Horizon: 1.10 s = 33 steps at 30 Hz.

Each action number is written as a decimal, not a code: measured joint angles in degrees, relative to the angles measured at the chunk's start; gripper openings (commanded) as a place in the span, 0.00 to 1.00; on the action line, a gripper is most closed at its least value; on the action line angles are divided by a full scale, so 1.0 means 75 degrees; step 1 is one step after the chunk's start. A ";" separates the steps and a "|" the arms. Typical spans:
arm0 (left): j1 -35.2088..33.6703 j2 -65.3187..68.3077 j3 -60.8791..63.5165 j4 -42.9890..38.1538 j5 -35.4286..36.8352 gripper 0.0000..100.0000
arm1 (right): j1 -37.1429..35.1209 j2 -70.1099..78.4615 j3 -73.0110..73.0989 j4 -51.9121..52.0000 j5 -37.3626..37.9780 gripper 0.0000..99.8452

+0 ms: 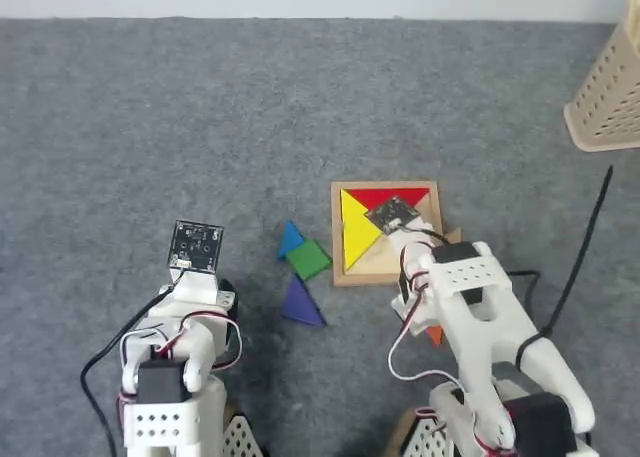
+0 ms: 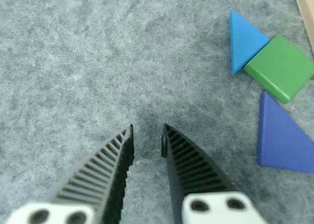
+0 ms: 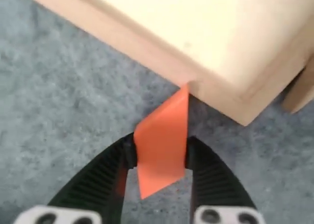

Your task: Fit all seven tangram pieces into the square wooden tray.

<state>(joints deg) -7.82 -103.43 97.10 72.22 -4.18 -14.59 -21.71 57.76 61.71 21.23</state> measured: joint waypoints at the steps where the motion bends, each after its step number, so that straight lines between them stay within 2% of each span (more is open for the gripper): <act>1: 0.0000 0.0000 0.0000 0.0000 0.0000 0.09 | 0.0164 0.0000 -0.0223 0.0176 -0.0023 0.09; 7: 0.0000 0.0000 0.0000 0.0000 0.0000 0.09 | 0.0867 0.0012 -0.2321 0.1149 -0.0844 0.09; 12: 0.0000 0.0000 0.0000 0.0000 0.0000 0.09 | 0.0785 0.0164 -0.3833 0.1383 -0.1641 0.09; 19: 0.0000 0.0000 0.0000 0.0000 0.0000 0.09 | 0.0668 0.2368 -0.5322 0.1383 -0.2520 0.09; 24: 0.0000 0.0000 0.0000 0.0000 0.0000 0.09 | 0.0574 0.3985 -0.6048 0.1383 -0.2708 0.09; 30: -0.0012 0.0000 0.0000 0.0000 0.0000 0.09 | 0.0422 0.4314 -0.6177 0.1383 -0.2743 0.09; 33: 0.0000 0.0000 0.0000 0.0000 0.0000 0.09 | 0.0340 0.4314 -0.6177 0.1383 -0.2743 0.15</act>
<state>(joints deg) -7.82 -103.43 97.10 72.22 -4.18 -12.04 10.64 11.43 72.09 0.66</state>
